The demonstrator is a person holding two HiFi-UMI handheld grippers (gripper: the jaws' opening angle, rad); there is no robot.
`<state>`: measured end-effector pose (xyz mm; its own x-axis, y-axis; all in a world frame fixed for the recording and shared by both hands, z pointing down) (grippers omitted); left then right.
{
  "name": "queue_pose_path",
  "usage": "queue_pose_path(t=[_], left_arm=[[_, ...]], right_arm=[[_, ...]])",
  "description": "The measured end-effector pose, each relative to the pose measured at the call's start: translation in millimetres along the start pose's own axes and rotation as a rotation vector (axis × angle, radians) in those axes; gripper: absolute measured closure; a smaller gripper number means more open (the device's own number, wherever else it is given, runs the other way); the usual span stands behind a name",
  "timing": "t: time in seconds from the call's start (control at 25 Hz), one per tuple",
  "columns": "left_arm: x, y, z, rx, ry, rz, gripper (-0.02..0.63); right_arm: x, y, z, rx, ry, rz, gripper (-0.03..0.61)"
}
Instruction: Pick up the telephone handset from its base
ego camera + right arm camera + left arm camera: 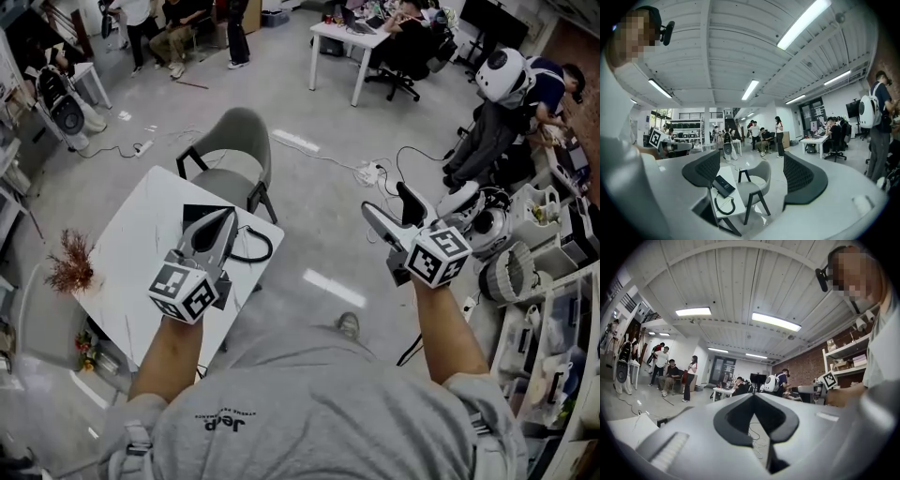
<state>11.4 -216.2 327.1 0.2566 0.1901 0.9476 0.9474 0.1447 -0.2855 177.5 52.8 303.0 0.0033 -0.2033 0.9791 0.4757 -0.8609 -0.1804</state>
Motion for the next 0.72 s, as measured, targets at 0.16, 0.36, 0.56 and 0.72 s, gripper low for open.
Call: queue_pose_path(t=[0.16, 0.36, 0.56, 0.72], left_arm=[[20.7, 43.6, 9.5, -0.036, 0.024, -0.012, 0.560], [55.7, 118.7, 27.3, -0.109, 0.070, -0.015, 0.560], [74.5, 188.7, 52.1, -0.200, 0.085, 0.007, 0.560], [90.0, 230.9, 57.6, -0.223, 0.094, -0.014, 0.560]], right_arm=[[11.0, 11.0, 58.7, -0.034, 0.029, -0.008, 0.179], [23.3, 39.6, 154.0, -0.128, 0.040, -0.034, 0.179], [10.1, 66.5, 232.1, -0.231, 0.031, -0.039, 0.179], [7.8, 88.5, 265.8, -0.278, 0.034, -0.043, 0.179]])
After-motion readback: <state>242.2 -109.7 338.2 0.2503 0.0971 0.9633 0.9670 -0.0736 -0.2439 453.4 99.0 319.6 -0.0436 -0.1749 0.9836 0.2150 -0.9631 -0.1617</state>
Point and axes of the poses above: the fingertips, and each gripper's own axes: y forward along the fingers, z to its right, x out of its underside, the point moved 3 cm from there along -y, backward along the fingers, and after that the axes turned 13 degrees about z, right-handed, at the moved point
